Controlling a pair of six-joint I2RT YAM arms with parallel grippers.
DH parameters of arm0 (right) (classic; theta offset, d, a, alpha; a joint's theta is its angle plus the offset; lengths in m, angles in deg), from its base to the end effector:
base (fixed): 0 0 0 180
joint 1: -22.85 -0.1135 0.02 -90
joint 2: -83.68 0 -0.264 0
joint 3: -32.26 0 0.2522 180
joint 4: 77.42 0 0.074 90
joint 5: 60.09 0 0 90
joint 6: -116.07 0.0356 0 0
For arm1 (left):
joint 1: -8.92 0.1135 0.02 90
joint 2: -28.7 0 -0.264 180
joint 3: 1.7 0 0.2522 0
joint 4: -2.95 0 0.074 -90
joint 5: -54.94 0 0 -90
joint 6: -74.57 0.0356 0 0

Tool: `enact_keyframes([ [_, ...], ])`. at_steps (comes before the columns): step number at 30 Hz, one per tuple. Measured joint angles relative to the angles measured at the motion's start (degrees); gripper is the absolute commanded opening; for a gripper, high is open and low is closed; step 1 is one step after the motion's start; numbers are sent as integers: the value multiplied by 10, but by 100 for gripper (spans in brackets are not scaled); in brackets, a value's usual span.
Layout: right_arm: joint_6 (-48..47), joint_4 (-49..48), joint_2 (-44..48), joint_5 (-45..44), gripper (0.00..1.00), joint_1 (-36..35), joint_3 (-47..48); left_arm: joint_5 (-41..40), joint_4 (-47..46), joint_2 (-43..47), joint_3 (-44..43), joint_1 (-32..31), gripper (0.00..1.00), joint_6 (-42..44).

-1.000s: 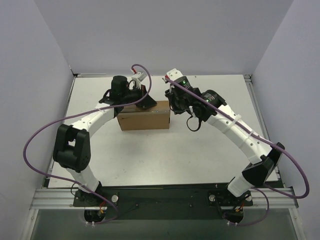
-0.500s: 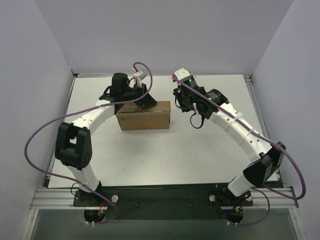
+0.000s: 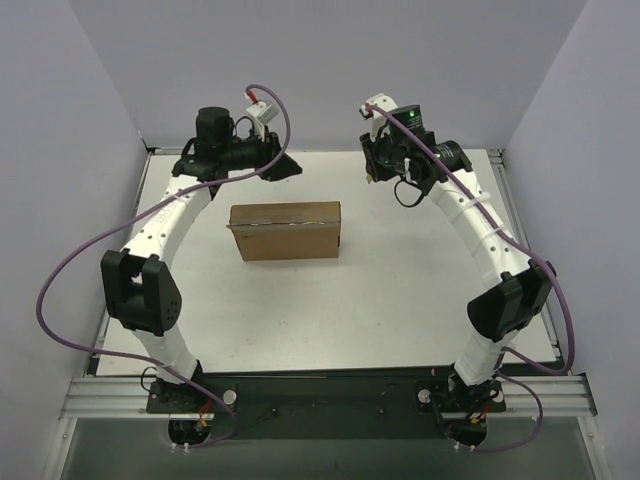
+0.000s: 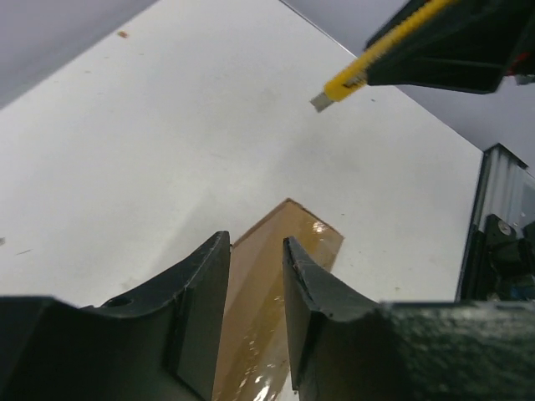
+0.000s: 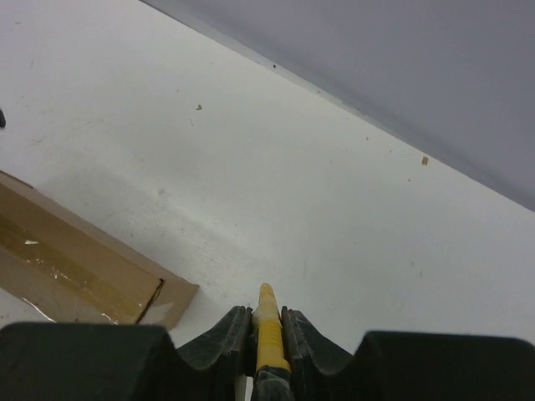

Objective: Unpack the express box

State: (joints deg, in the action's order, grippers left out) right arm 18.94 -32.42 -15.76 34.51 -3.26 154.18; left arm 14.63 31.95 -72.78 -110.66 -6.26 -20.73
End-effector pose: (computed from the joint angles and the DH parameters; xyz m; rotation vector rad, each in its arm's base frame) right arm 0.3557 0.1775 0.4284 -0.6152 1.8760 0.2955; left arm 0.3913 -0.1343 0.3695 0.7452 1.8052 -1.0741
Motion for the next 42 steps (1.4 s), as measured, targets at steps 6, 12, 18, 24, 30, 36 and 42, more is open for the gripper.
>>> enact_keyframes([
  [6,-87,-9,-1,59,0,1,-23,-59,43,-2,-11,91,0,48],
  [12,-114,-5,4,61,0,-2,-85,-122,90,0,24,203,0,113],
  [18,-95,-7,5,61,0,-2,-113,-147,146,6,161,224,0,184],
  [24,-81,-7,6,40,0,-2,-138,-145,169,25,260,169,0,207],
  [30,-57,-13,7,-11,0,6,-153,-140,149,42,263,76,0,206],
  [36,-27,-18,7,-70,0,50,-162,-115,138,22,245,-15,0,199],
  [42,-18,-31,11,-112,0,80,-177,-92,145,15,240,-9,0,200],
])
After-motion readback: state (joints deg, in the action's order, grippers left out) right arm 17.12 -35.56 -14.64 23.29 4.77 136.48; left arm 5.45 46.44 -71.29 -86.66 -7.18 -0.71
